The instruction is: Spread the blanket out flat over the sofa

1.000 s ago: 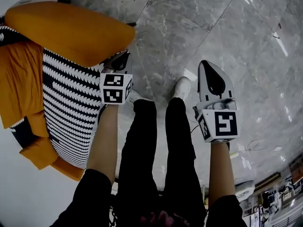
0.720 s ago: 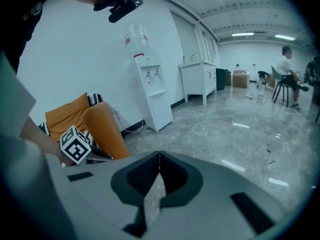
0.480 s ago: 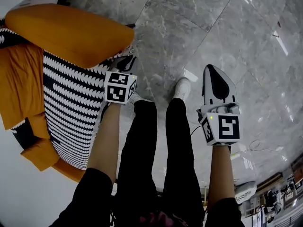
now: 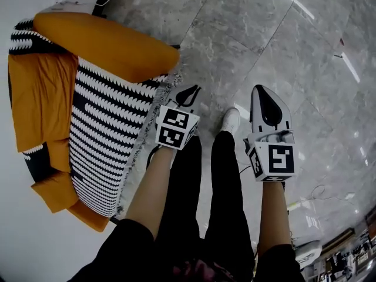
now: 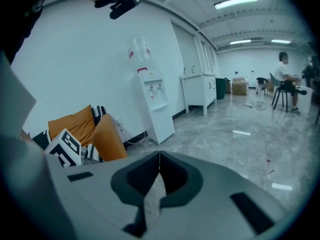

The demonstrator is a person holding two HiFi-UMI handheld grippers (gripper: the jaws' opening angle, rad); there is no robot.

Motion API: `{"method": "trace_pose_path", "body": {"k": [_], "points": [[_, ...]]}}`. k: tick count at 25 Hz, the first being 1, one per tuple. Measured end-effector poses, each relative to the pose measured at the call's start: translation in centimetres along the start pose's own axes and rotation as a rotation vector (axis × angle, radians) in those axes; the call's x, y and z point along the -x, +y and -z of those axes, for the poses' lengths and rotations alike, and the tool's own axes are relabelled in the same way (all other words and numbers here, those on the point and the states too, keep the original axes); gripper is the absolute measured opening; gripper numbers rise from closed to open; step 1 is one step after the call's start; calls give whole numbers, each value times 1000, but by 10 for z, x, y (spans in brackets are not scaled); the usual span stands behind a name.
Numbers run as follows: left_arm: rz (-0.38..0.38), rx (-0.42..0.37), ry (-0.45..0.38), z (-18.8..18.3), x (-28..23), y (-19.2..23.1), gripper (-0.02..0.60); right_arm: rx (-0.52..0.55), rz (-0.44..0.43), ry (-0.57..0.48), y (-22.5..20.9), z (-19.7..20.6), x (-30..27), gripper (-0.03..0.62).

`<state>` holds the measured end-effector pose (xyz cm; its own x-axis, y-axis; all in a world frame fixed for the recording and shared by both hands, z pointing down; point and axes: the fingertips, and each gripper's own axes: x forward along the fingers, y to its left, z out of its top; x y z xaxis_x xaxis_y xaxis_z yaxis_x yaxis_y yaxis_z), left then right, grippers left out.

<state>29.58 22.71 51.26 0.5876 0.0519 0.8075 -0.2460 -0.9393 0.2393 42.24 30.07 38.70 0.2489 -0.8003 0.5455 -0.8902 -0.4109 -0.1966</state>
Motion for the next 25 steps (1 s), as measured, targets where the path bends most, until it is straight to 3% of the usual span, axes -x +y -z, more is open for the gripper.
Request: {"method": "trace_pose_path", "body": {"k": [5,9,25], "points": [[-31,-25,-137,-67,55,-8,29,39,-19,-80,22,-59,18,20],[-105,-45,-237,-112,100,3,24,58,-32,-140,34,-105,32,20],[-338,-95,-558,-236,297,16,12,148,-96,-309,100,-253,91,20]]}}
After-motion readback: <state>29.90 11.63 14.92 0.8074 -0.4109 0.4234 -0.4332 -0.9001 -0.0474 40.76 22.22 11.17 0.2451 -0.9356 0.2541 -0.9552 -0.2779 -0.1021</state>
